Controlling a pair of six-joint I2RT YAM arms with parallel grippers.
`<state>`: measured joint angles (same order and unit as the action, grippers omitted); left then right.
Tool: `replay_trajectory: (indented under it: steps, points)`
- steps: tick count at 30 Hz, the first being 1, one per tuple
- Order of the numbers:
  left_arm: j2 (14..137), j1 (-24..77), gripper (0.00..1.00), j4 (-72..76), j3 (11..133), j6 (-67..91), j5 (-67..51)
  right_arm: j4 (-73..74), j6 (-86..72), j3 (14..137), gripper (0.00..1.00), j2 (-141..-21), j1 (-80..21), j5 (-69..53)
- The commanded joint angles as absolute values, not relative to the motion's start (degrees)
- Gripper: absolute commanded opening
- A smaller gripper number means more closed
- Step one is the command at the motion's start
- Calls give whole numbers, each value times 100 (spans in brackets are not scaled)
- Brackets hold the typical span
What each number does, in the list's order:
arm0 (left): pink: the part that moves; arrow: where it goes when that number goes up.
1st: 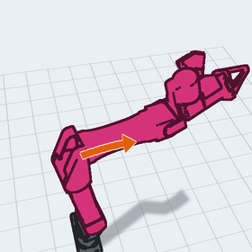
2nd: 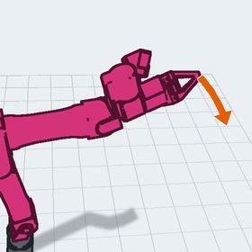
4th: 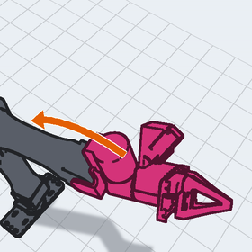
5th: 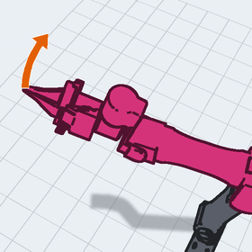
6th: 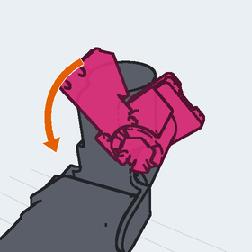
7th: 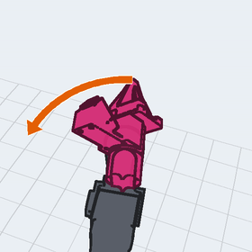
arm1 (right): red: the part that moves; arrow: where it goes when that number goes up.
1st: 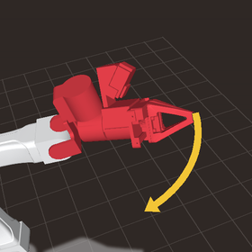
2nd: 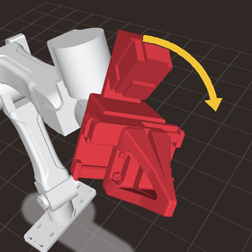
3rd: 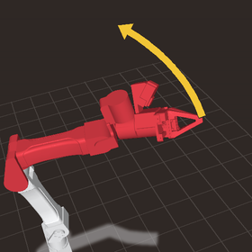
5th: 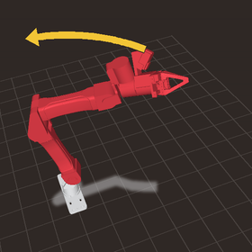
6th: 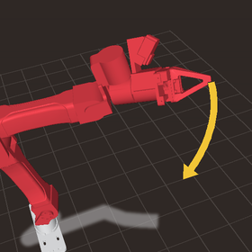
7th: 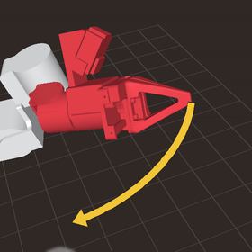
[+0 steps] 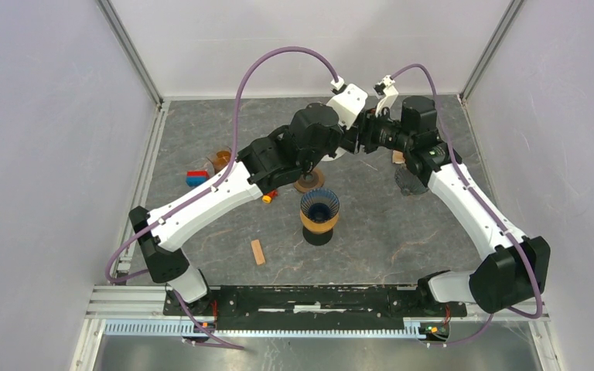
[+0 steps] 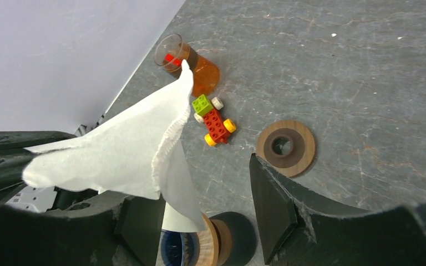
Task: Place the coffee filter in the dripper
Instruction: Pick up the coffee filter from the coffee filter holder.
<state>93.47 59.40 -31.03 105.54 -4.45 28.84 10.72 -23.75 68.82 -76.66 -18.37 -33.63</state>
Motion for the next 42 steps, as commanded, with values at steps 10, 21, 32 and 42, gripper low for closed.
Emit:
replay_trajectory:
  steps: [10, 21, 32, 42]
  points:
    - [9357, 5993, 2, -2697, 10474, -302, 2997, 52, -2908, 6541, 57, -7456, -1861, -4114]
    - [9385, 6044, 2, -2690, 10419, -302, 2988, -344, -3279, 6324, 56, -7508, -1850, -4207]
    - [9460, 6128, 2, -2698, 10471, -189, 3146, -397, -3431, 6191, 47, -7487, -1807, -3907]
    - [9466, 6166, 2, -2698, 10492, -188, 3223, 206, -3000, 6362, 33, -7361, -1814, -3315]
